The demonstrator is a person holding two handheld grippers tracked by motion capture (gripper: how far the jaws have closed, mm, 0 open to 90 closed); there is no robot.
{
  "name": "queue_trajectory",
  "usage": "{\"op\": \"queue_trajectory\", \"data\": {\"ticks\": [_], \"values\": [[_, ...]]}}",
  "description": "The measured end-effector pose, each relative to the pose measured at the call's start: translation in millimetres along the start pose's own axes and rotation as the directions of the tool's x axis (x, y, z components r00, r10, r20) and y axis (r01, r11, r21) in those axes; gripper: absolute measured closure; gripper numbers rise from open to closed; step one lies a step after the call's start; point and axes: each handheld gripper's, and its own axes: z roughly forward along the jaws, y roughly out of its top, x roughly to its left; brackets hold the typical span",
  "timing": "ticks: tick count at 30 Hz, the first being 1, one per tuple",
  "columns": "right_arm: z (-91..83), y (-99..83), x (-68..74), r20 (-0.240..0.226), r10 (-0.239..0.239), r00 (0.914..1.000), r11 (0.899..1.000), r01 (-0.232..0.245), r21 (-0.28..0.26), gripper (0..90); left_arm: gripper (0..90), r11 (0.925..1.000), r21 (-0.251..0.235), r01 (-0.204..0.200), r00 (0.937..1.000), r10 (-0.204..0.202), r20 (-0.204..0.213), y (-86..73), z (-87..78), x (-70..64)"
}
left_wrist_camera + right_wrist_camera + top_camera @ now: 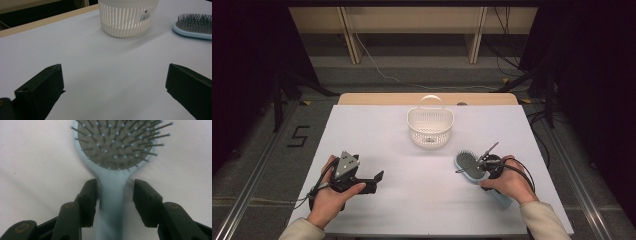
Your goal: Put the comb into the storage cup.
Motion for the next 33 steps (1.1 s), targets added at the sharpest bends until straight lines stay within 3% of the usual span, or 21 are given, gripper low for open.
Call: {"op": "queue_trajectory", "data": {"ticks": [25, 33], "values": [[0.5, 4.1, 2.6, 0.012, 0.015, 0.9998, 1.000, -0.015, 0.015, 56.7, 1.1, 1.0000, 0.002, -0.002, 1.0000, 0.002, 0.001, -0.1, 0.1, -0.4], [0.7, 6.7, 6.5, 0.019, -0.012, 0.9997, 1.000, 0.012, 0.027, 62.9, 1.1, 1.0000, 0.003, -0.003, 1.0000, 0.003, 0.002, -0.1, 0.1, -0.5]]}}
